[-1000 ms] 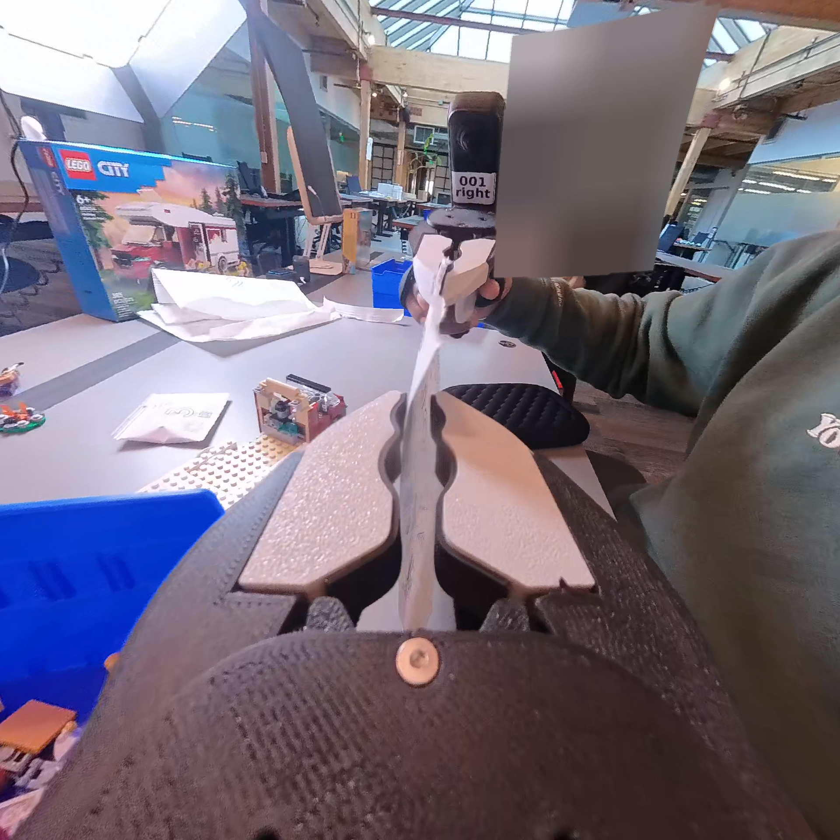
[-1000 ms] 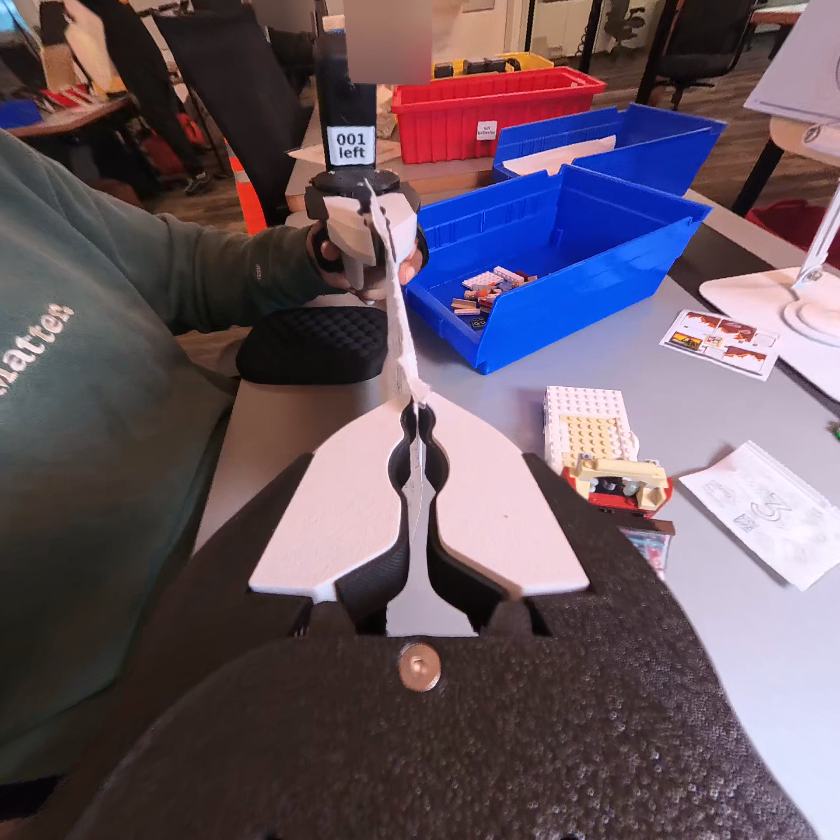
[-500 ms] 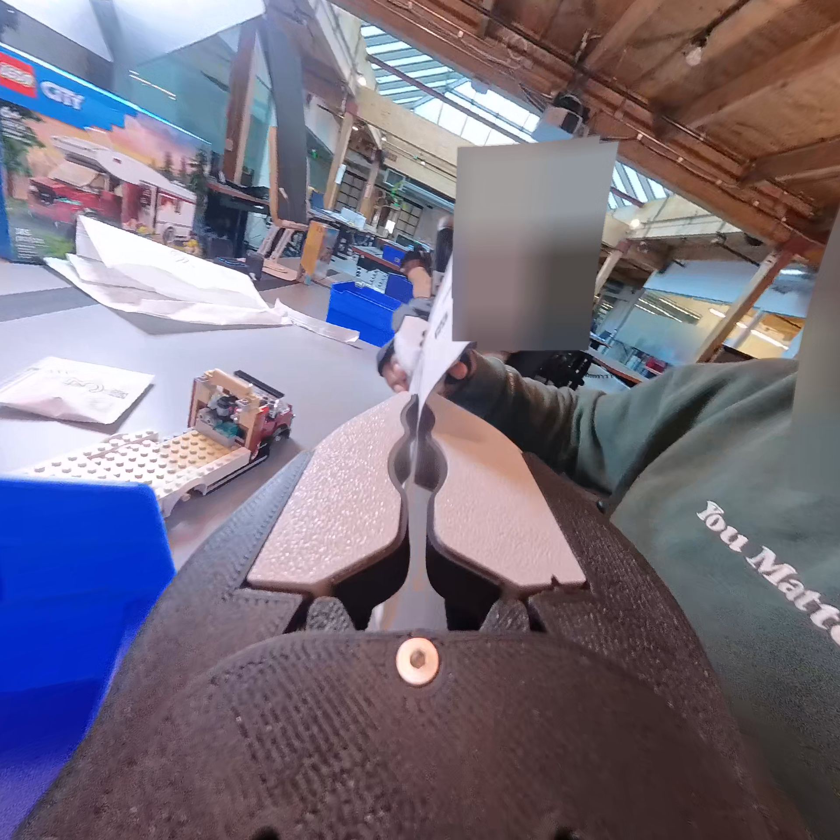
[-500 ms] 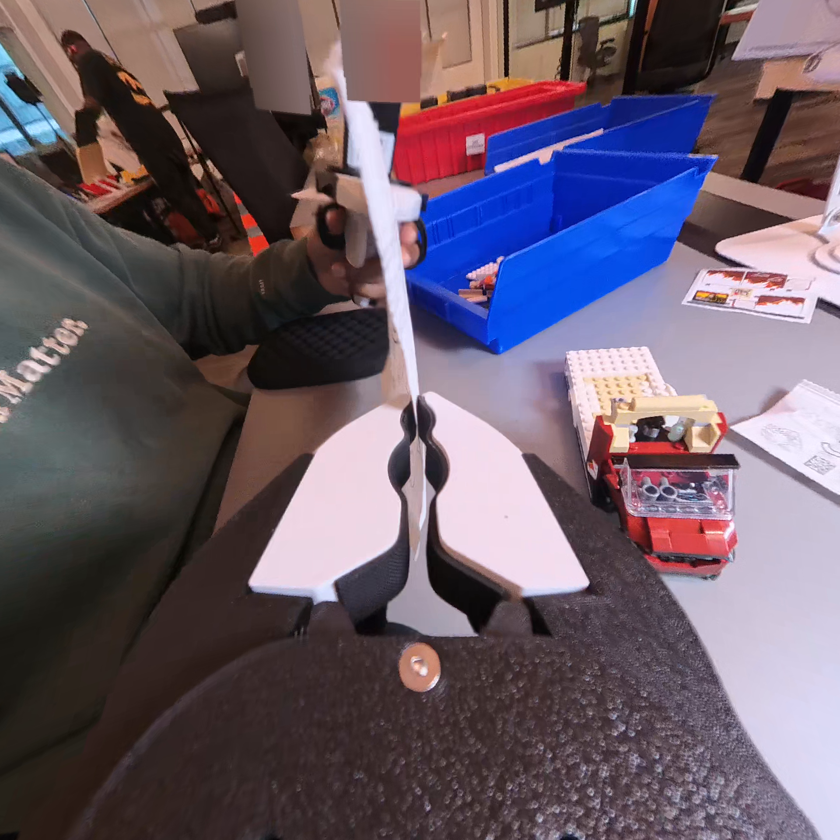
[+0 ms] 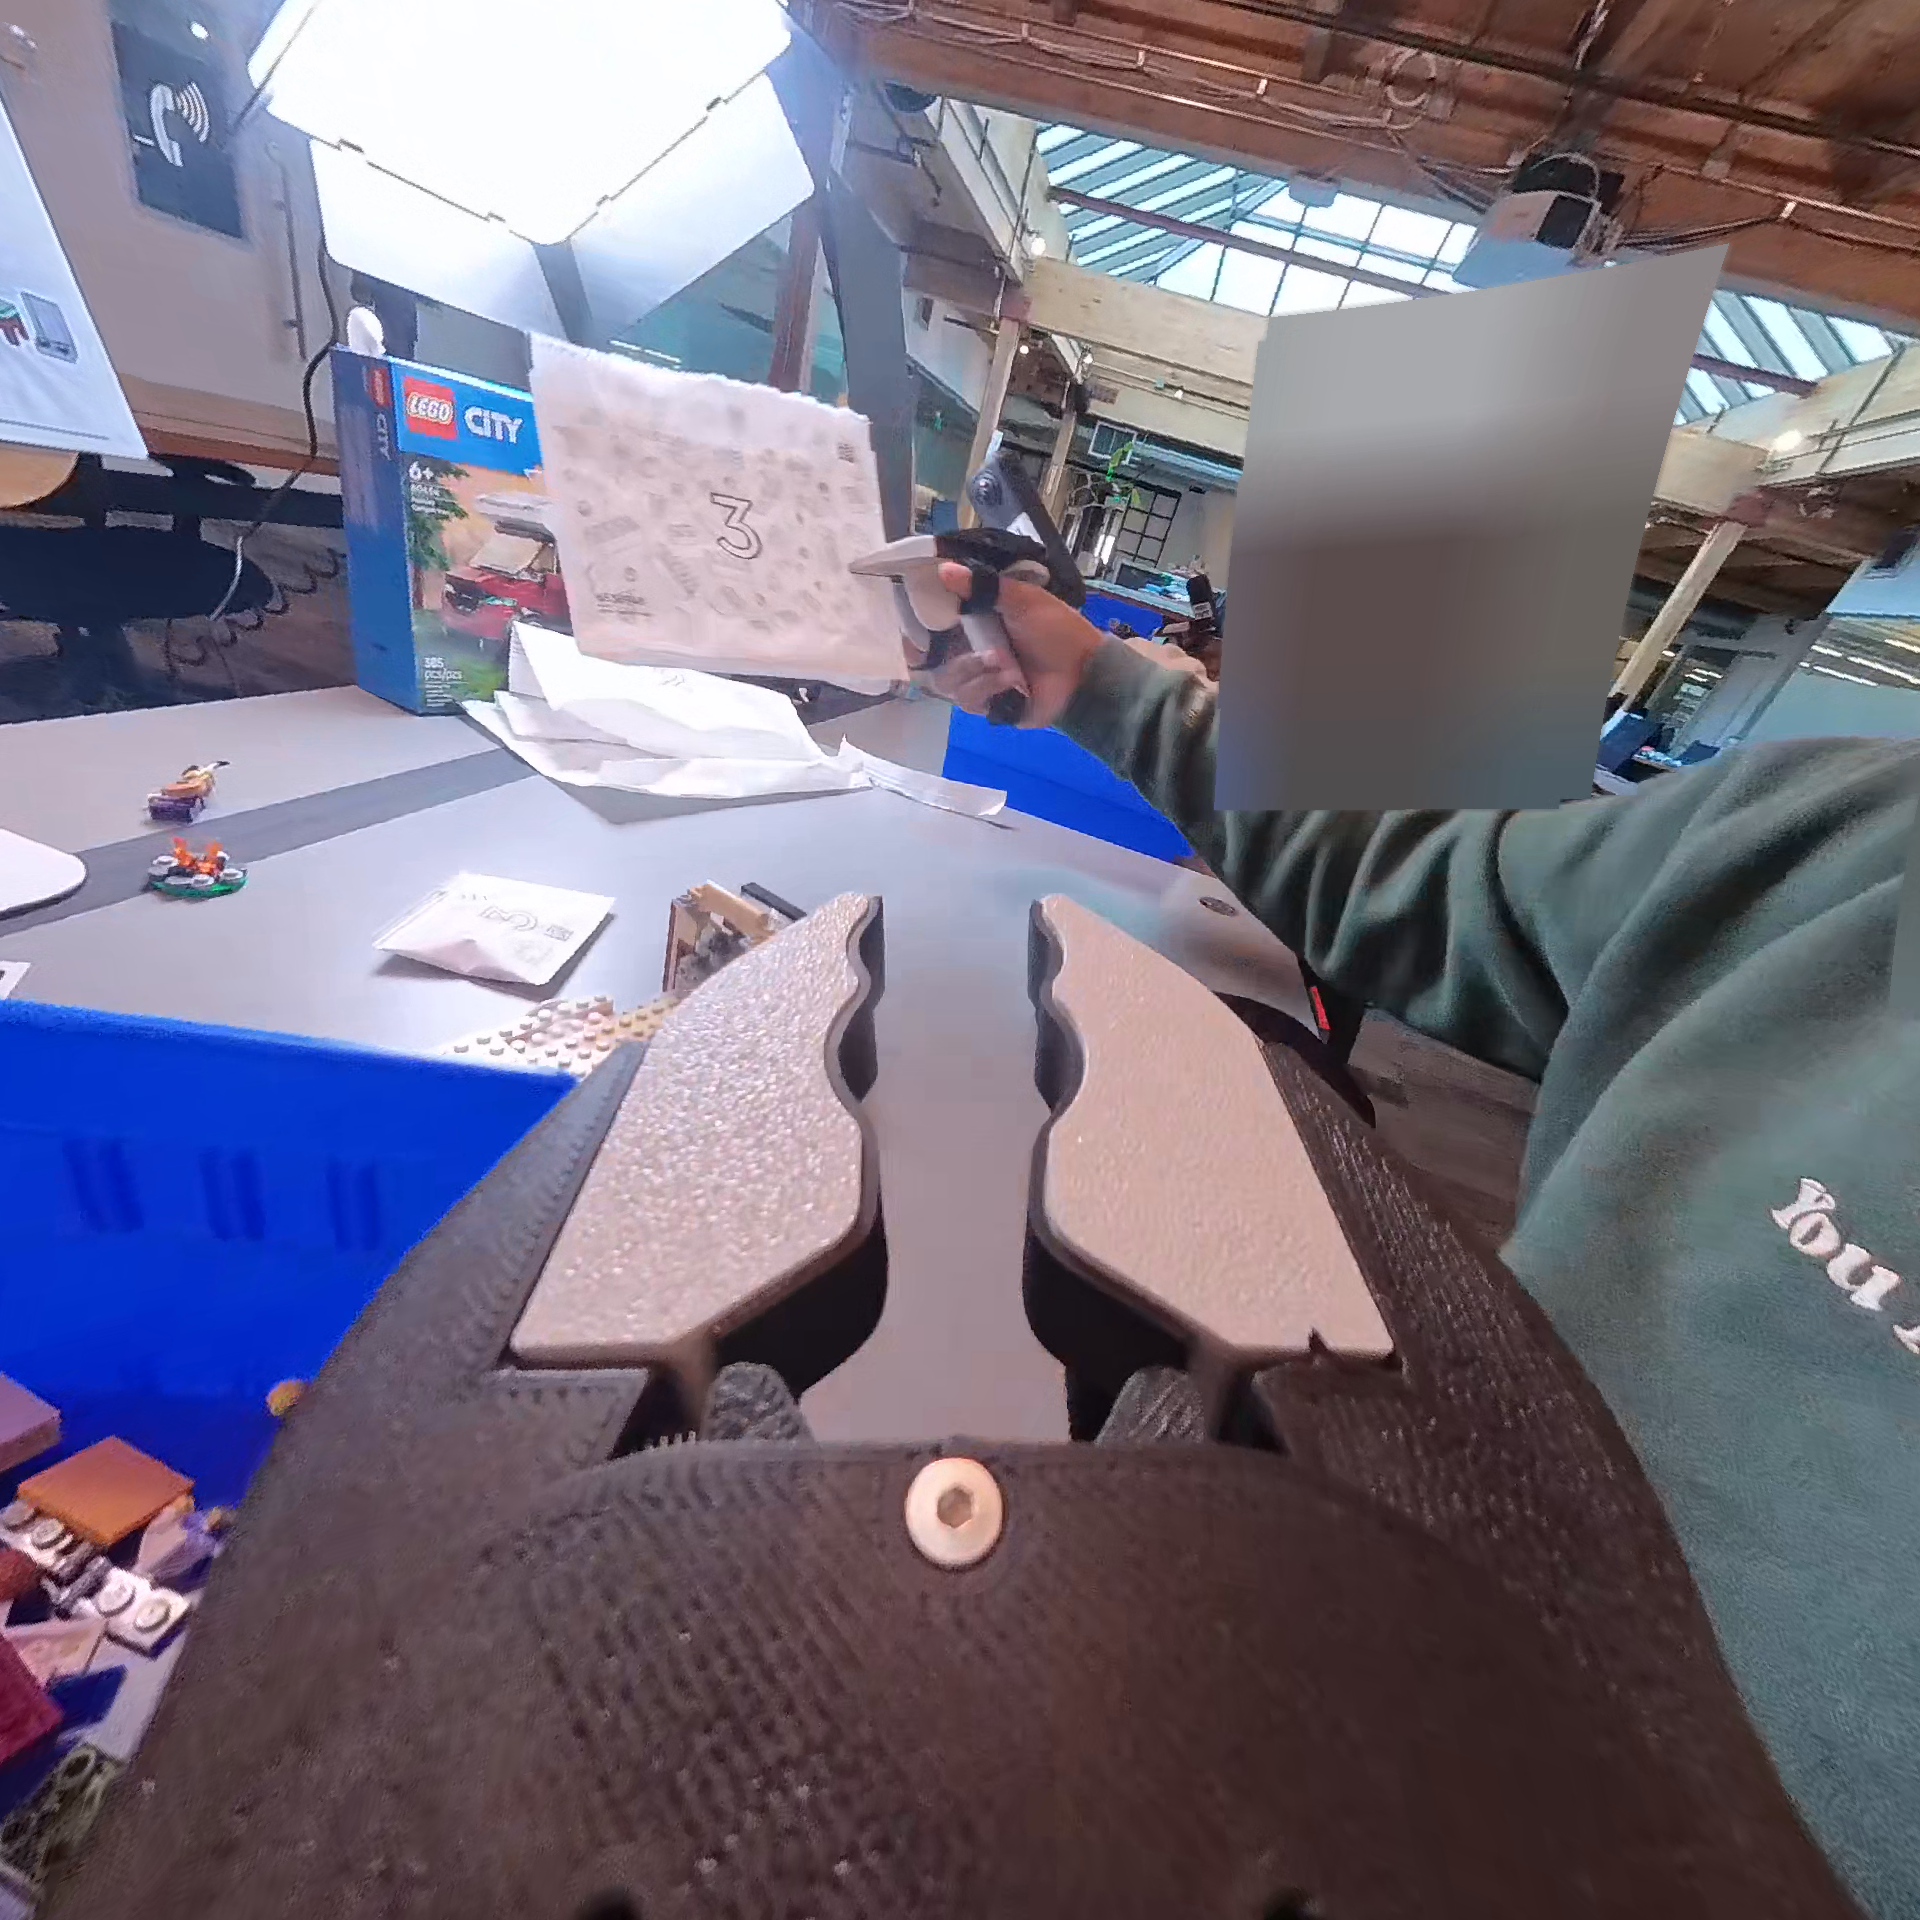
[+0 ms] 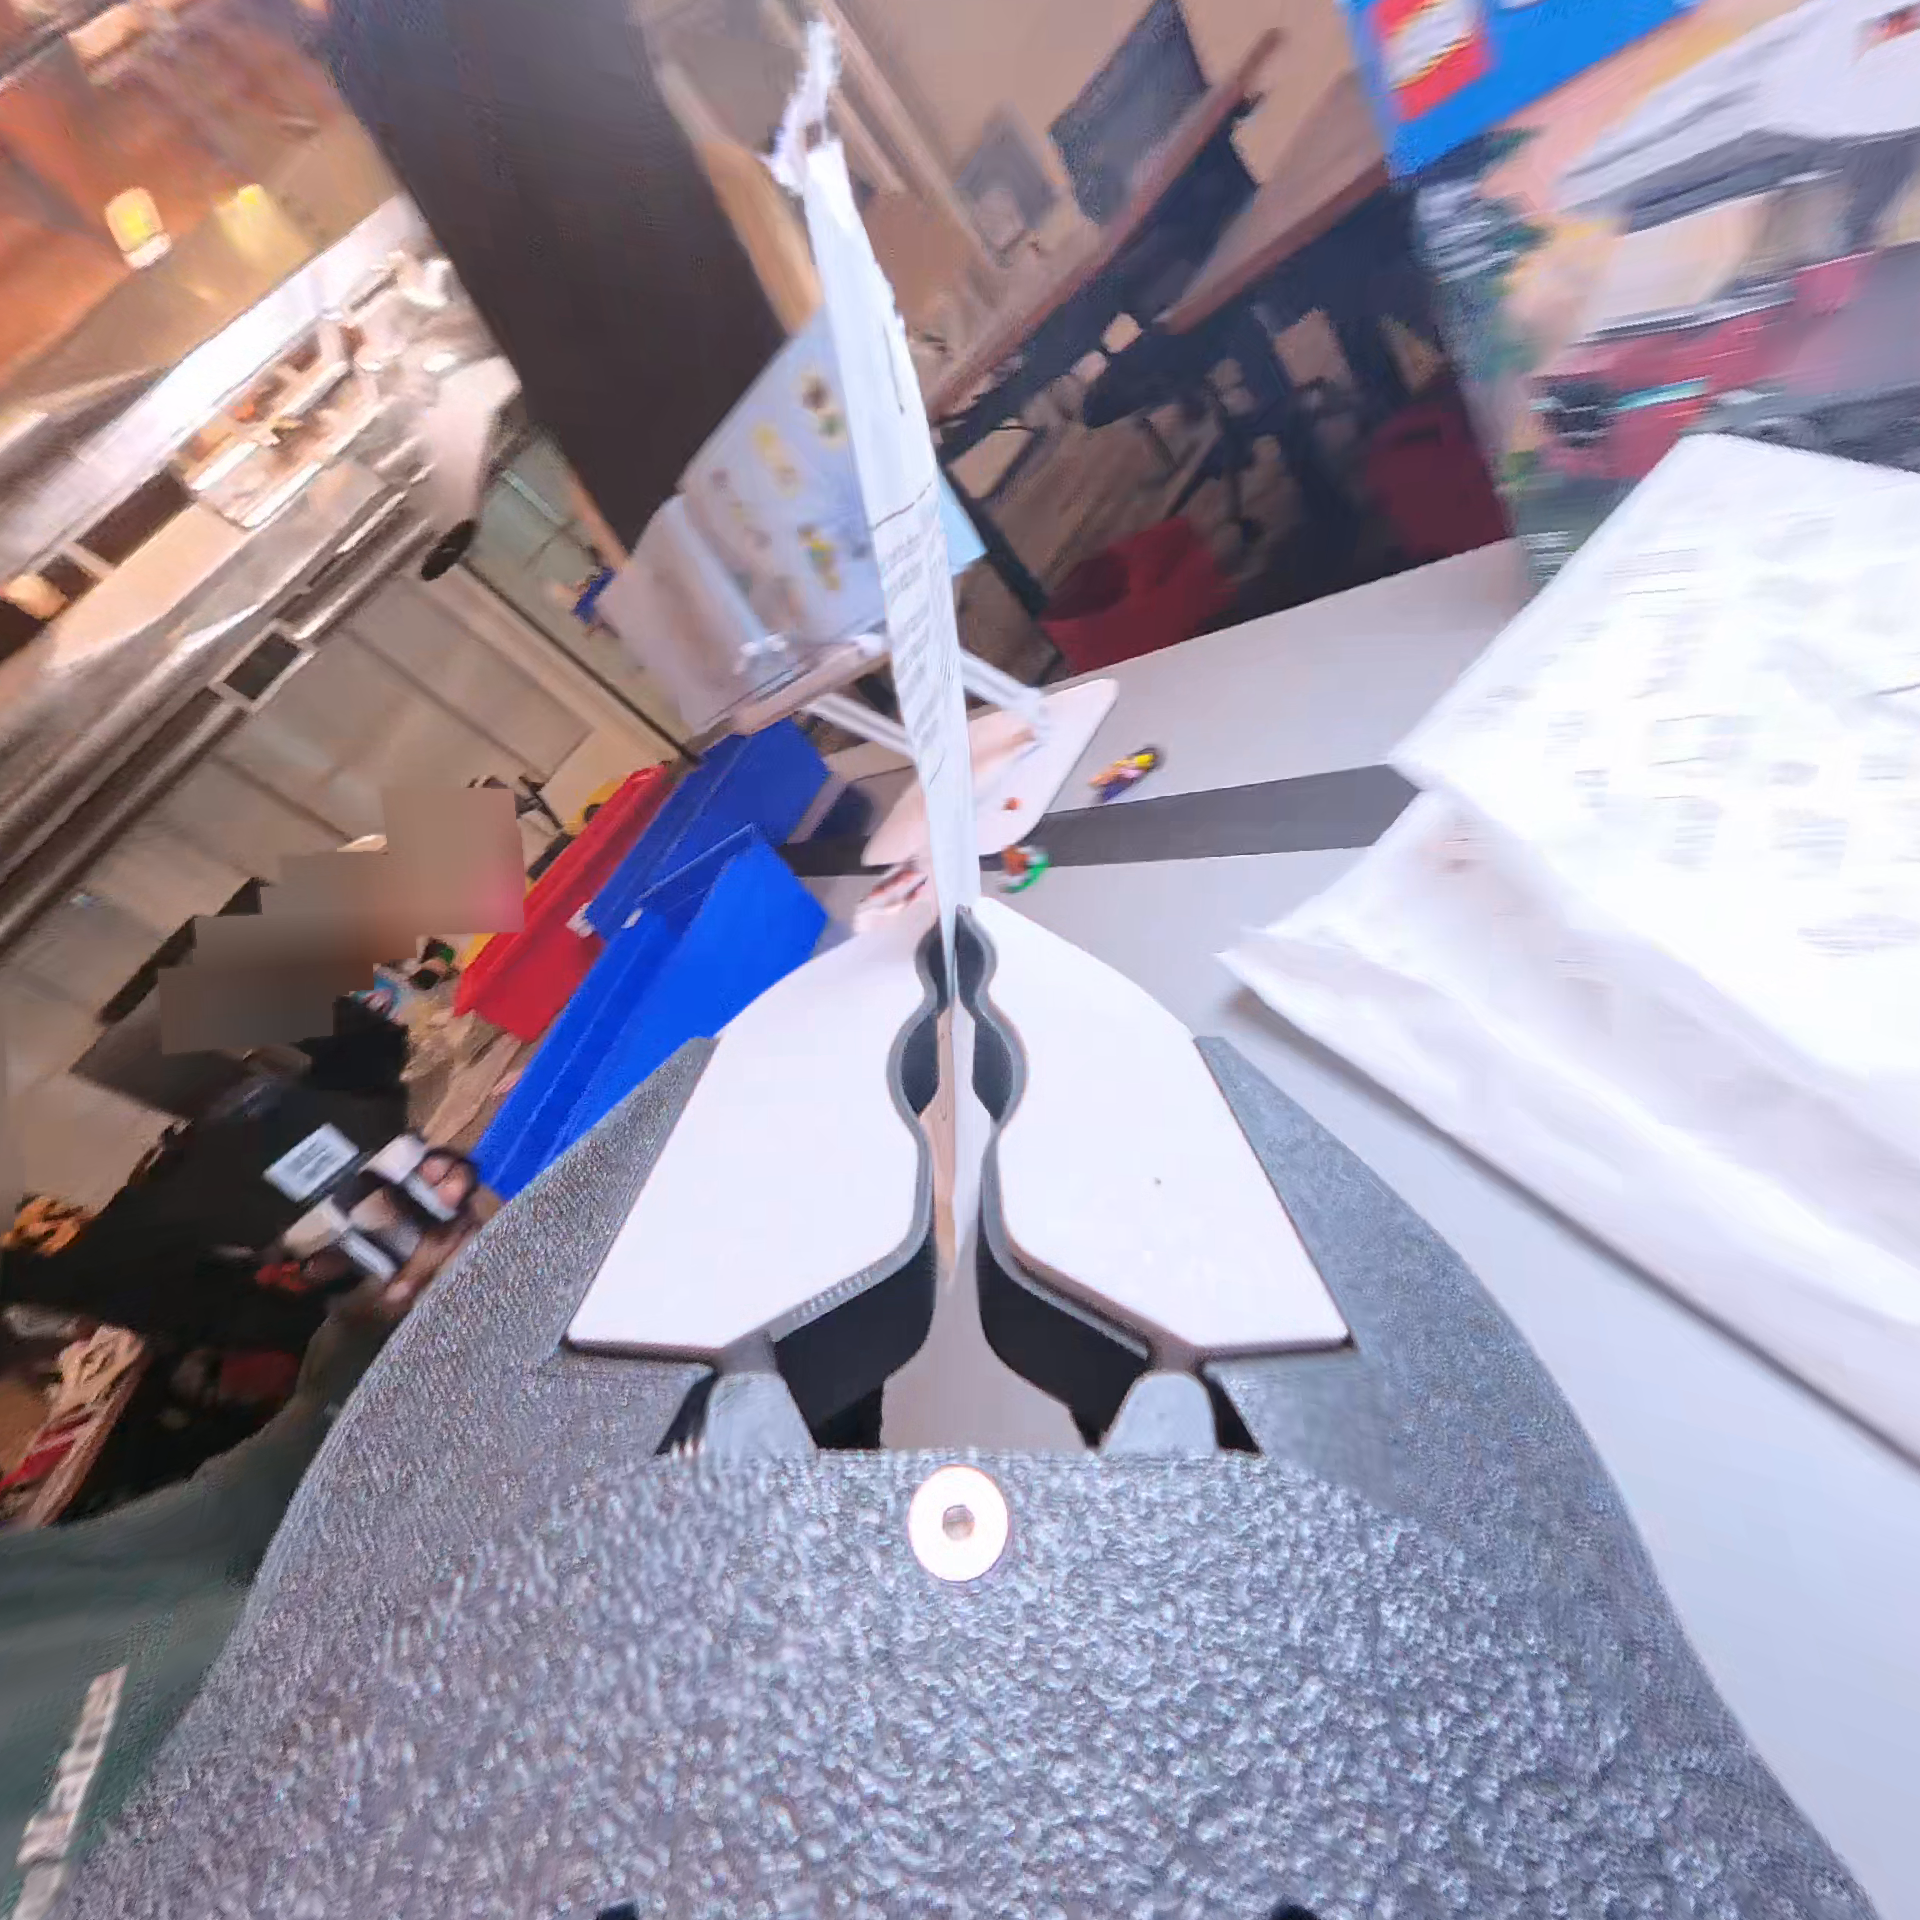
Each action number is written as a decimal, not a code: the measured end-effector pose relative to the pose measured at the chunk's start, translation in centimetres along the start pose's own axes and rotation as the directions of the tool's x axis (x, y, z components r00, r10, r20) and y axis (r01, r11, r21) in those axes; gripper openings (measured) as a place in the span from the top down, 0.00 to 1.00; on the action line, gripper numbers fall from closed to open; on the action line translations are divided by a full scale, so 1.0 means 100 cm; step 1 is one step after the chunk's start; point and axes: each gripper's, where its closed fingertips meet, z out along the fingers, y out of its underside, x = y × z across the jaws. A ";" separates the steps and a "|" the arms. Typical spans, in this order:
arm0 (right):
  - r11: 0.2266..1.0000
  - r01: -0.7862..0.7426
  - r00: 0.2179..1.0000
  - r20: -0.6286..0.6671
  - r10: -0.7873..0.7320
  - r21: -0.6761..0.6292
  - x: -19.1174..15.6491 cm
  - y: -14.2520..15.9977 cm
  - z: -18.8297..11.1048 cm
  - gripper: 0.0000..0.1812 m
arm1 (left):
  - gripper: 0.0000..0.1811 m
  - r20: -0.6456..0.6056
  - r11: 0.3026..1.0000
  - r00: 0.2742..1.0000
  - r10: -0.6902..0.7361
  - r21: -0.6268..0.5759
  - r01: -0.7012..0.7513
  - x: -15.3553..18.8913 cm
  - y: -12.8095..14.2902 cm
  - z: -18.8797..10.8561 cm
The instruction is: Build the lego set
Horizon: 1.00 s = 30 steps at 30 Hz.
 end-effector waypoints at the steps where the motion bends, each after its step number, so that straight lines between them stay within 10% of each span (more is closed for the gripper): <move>1: 1.000 -0.021 0.999 -0.048 0.021 -0.006 0.022 -0.010 0.001 1.00 | 0.86 0.007 1.000 1.000 -0.003 -0.008 0.003 -0.001 0.003 -0.001; 13: 0.920 -0.343 0.744 -0.653 0.143 -0.188 0.243 -0.019 -0.006 0.93 | 0.89 0.132 0.995 0.989 -0.074 -0.062 0.082 -0.022 0.030 -0.017; 20: 0.894 0.054 0.488 -0.770 -0.411 -0.444 0.253 -0.067 -0.024 0.75 | 0.90 0.171 0.993 0.981 -0.087 -0.063 0.099 -0.036 0.032 -0.019; 24: 0.803 0.377 0.549 -0.587 -0.596 -0.463 0.203 -0.079 0.029 0.77 | 0.90 0.167 0.993 0.982 -0.082 -0.067 0.094 -0.038 0.035 -0.017; 30: 0.728 0.316 0.553 -0.505 -0.662 -0.608 0.223 -0.036 0.061 0.78 | 0.90 0.218 0.993 0.976 0.029 -0.114 -0.004 -0.035 0.038 -0.020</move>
